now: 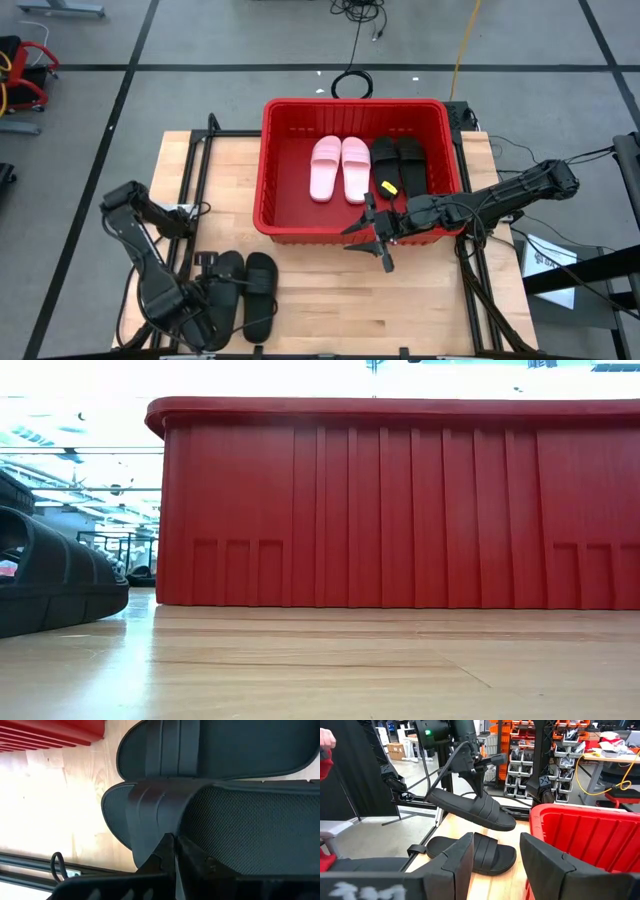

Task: Pick and place slides into bin
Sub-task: Put the black slide into the red bin

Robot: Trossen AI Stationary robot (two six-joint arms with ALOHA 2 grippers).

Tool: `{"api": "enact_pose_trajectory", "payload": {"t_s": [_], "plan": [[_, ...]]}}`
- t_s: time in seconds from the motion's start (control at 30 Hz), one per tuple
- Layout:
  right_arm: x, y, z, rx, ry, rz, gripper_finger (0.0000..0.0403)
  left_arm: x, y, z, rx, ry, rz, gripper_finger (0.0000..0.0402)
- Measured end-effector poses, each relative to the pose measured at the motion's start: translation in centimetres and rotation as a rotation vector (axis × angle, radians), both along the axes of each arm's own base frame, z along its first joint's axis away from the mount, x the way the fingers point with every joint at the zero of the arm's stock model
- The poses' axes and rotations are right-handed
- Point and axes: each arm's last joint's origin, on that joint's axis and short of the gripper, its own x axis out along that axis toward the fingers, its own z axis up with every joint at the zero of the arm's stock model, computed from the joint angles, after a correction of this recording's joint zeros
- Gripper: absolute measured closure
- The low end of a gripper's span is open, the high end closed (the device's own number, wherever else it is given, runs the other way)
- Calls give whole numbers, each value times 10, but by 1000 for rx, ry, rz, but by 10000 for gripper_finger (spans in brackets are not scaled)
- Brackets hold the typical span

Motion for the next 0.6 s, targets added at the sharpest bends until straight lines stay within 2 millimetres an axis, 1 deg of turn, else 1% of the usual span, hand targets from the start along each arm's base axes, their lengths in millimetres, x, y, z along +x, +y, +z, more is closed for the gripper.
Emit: {"api": "enact_pose_trajectory", "payload": {"t_s": [0.17,0.33,0.6], "plan": [[0,-1,0,-8,-1,-46,252,1,0,16,-31,-47,-41,402],[0,-2,-1,-11,7,-52,252,6,-2,41,-43,-175,-107,401],[0,-1,-1,-11,7,-50,252,10,1,79,-43,-327,-228,401]]}}
